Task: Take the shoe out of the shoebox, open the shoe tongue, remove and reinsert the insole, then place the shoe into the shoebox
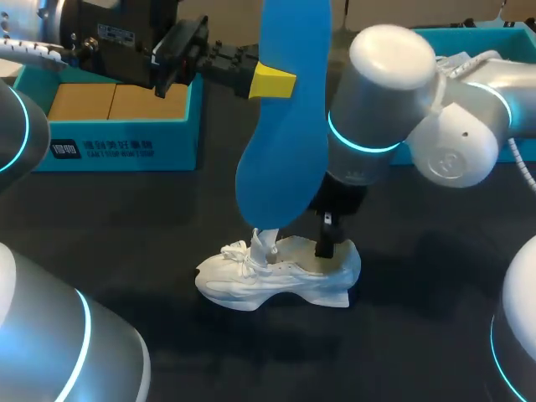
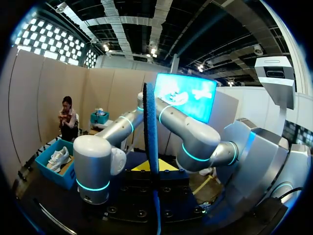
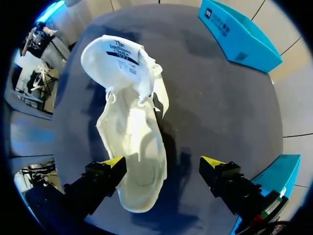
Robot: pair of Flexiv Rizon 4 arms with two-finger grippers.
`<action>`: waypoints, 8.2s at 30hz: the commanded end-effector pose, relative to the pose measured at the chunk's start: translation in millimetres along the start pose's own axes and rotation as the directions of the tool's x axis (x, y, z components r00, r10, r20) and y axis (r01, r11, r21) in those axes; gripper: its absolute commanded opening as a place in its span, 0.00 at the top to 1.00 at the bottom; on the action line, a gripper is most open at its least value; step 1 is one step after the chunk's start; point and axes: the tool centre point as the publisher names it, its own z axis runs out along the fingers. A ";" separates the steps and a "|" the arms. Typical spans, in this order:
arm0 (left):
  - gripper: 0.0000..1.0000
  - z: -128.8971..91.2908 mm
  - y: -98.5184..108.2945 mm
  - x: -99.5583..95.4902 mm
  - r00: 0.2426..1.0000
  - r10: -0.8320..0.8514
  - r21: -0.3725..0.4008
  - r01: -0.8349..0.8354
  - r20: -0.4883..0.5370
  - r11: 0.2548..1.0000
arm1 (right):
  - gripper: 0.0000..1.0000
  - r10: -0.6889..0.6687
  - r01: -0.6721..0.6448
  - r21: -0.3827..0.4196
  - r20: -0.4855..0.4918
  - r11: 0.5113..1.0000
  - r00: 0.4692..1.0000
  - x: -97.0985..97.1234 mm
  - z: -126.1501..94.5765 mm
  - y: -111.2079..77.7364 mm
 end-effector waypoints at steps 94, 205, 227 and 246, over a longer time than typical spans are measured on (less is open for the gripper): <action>1.00 0.5 -1.2 -0.8 1.000 -0.001 -0.004 0.001 0.000 1.000 | 1.00 0.735 -0.753 -0.171 -0.168 0.635 0.658 64.5 -21.9 2.8; 1.00 0.5 -1.2 -0.8 1.000 -0.001 -0.004 0.001 0.000 1.000 | 0.00 0.779 -0.955 -0.114 -0.556 0.274 0.290 73.6 -29.2 11.7; 1.00 0.5 -1.2 -0.8 1.000 -0.001 -0.004 0.001 0.000 1.000 | 0.00 0.569 -0.989 -0.051 -0.813 0.141 0.123 29.3 -103.2 19.3; 1.00 0.5 -1.2 -0.8 1.000 -0.001 -0.004 0.001 0.000 1.000 | 0.00 0.467 -0.998 -0.024 -0.883 0.054 0.046 16.3 -115.1 15.5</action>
